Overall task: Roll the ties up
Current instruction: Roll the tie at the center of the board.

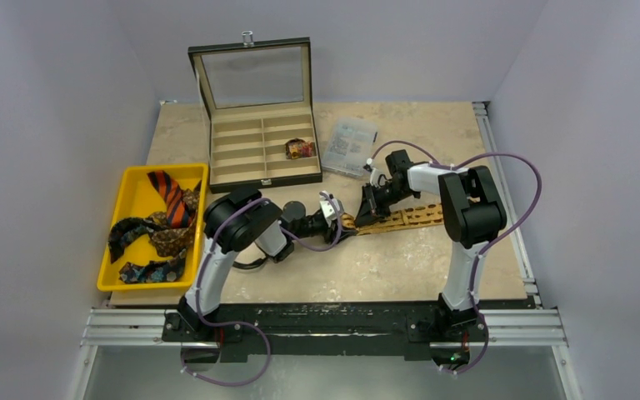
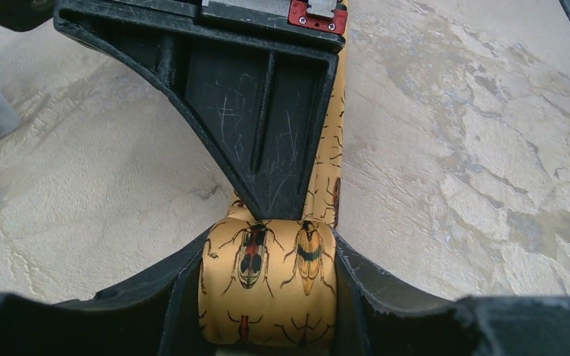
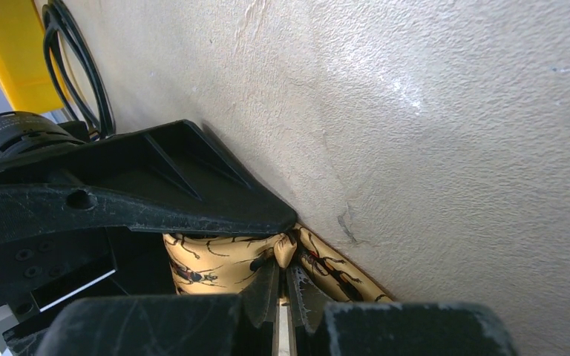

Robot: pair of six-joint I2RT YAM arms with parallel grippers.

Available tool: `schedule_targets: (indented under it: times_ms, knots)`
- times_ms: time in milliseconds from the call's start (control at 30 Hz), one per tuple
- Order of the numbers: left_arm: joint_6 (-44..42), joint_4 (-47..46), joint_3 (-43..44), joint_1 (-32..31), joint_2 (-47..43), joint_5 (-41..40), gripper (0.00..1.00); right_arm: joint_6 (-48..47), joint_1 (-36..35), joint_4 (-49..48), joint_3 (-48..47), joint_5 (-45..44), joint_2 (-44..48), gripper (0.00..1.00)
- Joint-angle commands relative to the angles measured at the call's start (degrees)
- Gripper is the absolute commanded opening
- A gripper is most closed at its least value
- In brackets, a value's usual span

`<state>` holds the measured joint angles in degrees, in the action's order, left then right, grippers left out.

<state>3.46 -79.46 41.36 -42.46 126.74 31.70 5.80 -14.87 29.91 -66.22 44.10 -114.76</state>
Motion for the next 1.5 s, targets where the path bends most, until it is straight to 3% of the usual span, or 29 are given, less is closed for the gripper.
schedule_targets:
  times_ms: [0,167,400,600,767,967,1167,1267,1467]
  knots:
    - [1.7,-2.1,1.9,-1.5,1.7,3.3,0.41,-5.2,-0.5,-1.0,3.4,-20.0,-5.0,0.0]
    - [-4.8,2.9,0.9,-3.0,0.6,-0.5,0.24,-5.3,-0.5,-0.9,3.5,-19.6,-4.8,0.0]
    - [-15.1,30.0,3.0,-3.9,-4.1,-5.7,0.12,-5.5,-0.5,-1.6,5.1,-15.8,-1.2,0.0]
    - [-20.2,44.8,5.8,-3.9,-5.5,-5.8,0.03,-8.6,-0.4,2.3,2.9,-13.3,1.5,0.18]
    - [-23.2,52.7,6.7,-3.9,-6.9,-6.5,0.0,-10.3,0.3,4.4,1.8,-13.0,4.4,0.23]
    - [-24.5,60.1,8.0,-3.9,-7.1,-6.5,0.0,-13.0,6.9,8.8,-1.5,-10.8,5.8,0.26]
    - [-25.1,68.1,11.2,-3.9,-6.7,-8.3,0.0,-16.7,10.0,15.3,-2.9,-5.7,10.6,0.44]
    - [-25.0,73.2,14.0,-3.9,-6.1,-9.7,0.0,-12.4,9.8,13.2,-0.9,-1.1,13.7,0.52]
    - [-25.1,79.3,18.1,-4.0,-5.0,-10.9,0.0,-2.5,7.0,5.8,2.6,5.7,13.3,0.52]
